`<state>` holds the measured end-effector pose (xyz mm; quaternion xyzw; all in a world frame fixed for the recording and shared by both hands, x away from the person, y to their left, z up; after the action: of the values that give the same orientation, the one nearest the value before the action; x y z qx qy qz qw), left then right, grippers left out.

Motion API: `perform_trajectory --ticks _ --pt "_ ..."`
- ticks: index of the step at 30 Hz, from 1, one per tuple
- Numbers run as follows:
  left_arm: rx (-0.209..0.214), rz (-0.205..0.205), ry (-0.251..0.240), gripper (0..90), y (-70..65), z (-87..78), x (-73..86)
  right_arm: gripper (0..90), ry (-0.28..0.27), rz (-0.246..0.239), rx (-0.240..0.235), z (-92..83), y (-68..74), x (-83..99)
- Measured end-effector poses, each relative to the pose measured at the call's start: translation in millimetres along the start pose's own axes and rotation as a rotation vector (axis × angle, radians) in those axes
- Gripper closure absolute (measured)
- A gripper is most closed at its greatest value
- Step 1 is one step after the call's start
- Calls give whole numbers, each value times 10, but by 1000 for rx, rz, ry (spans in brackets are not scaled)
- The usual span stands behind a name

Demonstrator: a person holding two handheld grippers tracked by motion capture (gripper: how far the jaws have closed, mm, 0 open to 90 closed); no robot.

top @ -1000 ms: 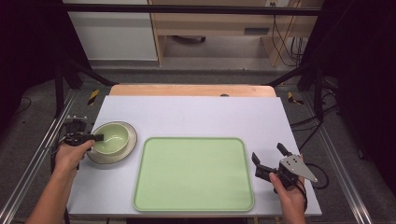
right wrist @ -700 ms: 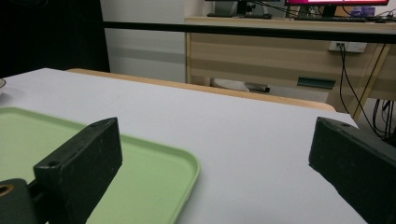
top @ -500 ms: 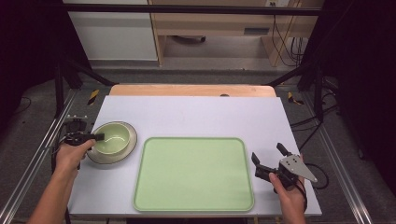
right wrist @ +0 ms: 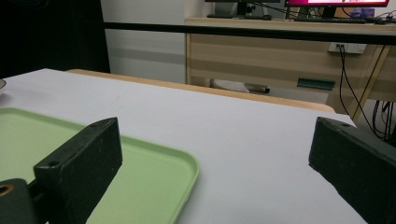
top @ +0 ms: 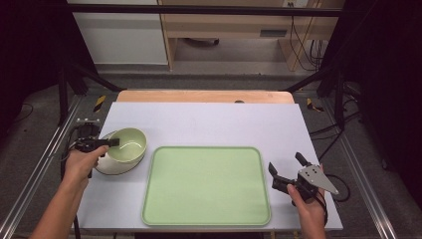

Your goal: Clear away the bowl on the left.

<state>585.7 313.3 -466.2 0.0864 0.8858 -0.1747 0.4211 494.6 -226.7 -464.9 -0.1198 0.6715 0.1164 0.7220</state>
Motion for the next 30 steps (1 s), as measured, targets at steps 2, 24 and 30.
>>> perform_trajectory --ticks 2,24,30 --pt "10 11 -3 835 -76 0 -35 29 -1 -6 -4 -2 0 -1" --pt "164 77 -3 835 -873 86 -104 29 -4 -1 6 -12 -40 -15" --pt "176 95 4 835 -970 107 -94 29 -9 -3 7 -19 -47 -16"
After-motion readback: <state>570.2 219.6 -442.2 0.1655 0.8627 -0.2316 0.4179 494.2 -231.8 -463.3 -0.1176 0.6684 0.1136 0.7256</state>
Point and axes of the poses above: each handheld gripper's, and its own axes: z roughly forward along the jaws, x roughly out of its underside, y roughly to its left, the point moved 9 cm from there along z, roughly forward along the jaws, and after that the axes turned 11 degrees about -y, right-handed, at the moved point
